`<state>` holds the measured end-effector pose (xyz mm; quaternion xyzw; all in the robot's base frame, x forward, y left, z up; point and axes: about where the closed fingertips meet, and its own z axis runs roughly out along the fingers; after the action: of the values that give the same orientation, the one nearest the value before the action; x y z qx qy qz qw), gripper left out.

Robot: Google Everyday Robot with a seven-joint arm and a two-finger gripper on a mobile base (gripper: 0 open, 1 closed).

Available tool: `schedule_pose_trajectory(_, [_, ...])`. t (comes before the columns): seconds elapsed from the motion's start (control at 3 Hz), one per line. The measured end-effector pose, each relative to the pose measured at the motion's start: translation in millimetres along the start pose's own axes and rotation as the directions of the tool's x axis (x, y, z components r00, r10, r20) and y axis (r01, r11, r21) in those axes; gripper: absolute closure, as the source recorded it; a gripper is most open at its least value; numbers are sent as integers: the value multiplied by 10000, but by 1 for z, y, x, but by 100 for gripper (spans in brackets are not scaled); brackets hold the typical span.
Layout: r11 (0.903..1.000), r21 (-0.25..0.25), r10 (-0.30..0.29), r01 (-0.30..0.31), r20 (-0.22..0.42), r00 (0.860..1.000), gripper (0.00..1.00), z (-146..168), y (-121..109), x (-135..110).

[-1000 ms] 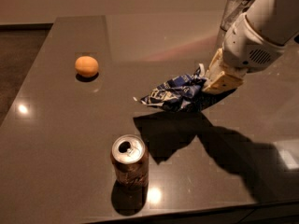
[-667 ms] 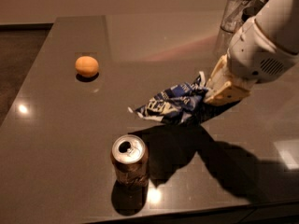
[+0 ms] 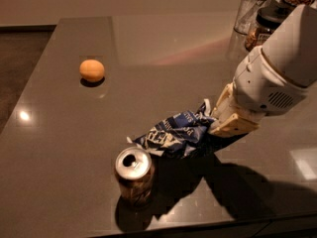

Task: Move blue chip bag near orange can

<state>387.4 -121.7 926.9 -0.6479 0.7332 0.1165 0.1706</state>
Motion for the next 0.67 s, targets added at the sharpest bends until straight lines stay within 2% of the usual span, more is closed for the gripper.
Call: schedule_pose_trajectory(0.67, [10000,66,-39,39,10,10000,4,0,2,-2])
